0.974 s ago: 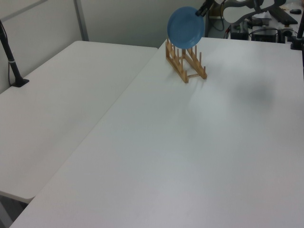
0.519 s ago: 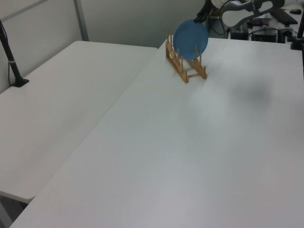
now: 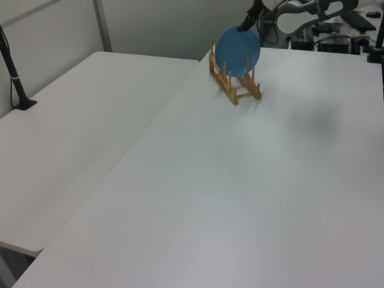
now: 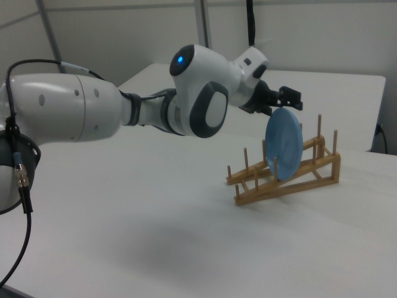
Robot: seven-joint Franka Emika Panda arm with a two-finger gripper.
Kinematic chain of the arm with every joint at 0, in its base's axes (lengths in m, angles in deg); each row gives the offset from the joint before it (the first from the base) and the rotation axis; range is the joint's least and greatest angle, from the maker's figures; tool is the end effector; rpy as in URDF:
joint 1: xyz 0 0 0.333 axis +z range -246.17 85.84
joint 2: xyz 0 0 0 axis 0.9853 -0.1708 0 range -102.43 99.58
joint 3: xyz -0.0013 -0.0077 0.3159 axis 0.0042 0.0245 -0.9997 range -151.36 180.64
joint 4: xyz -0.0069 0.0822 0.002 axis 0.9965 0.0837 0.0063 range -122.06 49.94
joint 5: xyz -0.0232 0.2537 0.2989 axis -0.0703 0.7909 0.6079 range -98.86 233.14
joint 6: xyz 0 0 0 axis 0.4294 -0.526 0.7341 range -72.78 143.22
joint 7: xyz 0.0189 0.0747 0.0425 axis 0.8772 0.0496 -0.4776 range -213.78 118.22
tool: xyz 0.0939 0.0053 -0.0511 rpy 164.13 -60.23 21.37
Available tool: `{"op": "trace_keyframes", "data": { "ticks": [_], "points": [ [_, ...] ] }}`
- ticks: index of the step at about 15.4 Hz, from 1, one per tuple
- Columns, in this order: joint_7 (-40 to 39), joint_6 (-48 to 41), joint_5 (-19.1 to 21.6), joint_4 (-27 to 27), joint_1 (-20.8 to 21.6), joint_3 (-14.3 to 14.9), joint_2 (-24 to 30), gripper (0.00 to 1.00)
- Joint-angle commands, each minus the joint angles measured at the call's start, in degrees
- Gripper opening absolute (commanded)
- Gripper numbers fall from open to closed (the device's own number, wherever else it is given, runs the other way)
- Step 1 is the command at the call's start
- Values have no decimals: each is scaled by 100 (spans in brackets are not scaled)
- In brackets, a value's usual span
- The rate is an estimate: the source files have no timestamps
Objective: Place plate in plate rack
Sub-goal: 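Open the gripper and raise it away from the plate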
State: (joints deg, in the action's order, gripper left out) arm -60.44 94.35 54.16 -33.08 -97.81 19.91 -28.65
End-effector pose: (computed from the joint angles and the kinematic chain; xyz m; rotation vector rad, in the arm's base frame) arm 0.6918 -0.2623 0.4961 2.4826 0.0565 1.0691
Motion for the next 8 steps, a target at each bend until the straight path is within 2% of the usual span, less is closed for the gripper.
{"op": "trace_keyframes", "data": {
  "ticks": [1,4,8],
  "points": [
    [833,-237,-20,-140,278,18,261,100],
    [1554,-754,-82,-131,498,18,515,100],
    [1714,-2220,-29,-131,858,9,893,100]
  ]
}}
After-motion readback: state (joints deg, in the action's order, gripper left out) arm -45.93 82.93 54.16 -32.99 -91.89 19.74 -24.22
